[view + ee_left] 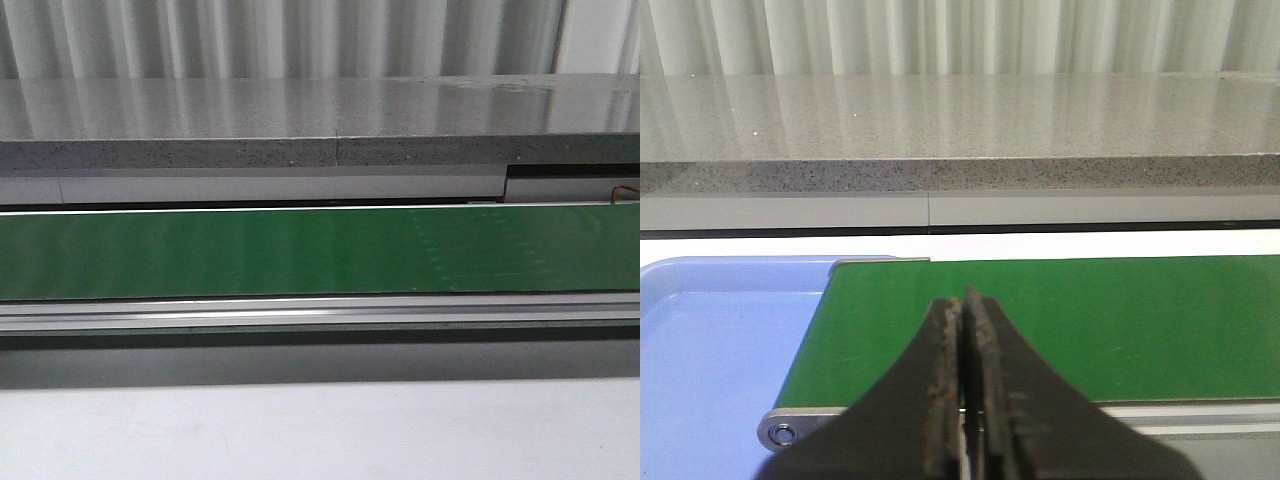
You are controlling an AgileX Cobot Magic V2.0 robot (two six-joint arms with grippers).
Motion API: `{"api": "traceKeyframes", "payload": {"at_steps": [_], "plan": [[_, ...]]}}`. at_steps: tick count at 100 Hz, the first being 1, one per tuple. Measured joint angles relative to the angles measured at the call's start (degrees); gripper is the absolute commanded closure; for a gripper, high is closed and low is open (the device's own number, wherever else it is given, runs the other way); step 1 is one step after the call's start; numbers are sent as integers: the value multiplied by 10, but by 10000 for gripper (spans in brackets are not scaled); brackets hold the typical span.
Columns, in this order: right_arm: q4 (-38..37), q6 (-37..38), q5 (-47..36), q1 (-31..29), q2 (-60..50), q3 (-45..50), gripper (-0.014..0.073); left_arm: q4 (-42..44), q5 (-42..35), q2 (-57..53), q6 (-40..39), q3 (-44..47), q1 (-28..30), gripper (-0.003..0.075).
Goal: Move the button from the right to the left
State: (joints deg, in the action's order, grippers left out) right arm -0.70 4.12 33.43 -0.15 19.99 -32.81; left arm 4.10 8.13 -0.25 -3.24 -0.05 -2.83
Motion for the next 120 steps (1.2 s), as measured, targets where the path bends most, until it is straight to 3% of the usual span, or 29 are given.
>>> {"api": "traceKeyframes", "payload": {"at_steps": [17,41,53,65,77,100,120], "plan": [[0,0,145,0,149,-134,661,0,0,0,0,0,0,740],[0,0,178,0,283,-190,620,0,0,0,0,0,0,740],[1,0,180,0,317,-190,415,0,0,0,0,0,0,740],[2,0,181,0,335,-190,109,0,0,0,0,0,0,740],[2,0,181,0,340,-190,-70,0,0,0,0,0,0,740],[3,5,185,-1,348,-193,-52,0,0,0,0,0,0,740],[2,5,205,-65,403,-231,-52,0,0,0,0,0,0,740]]}}
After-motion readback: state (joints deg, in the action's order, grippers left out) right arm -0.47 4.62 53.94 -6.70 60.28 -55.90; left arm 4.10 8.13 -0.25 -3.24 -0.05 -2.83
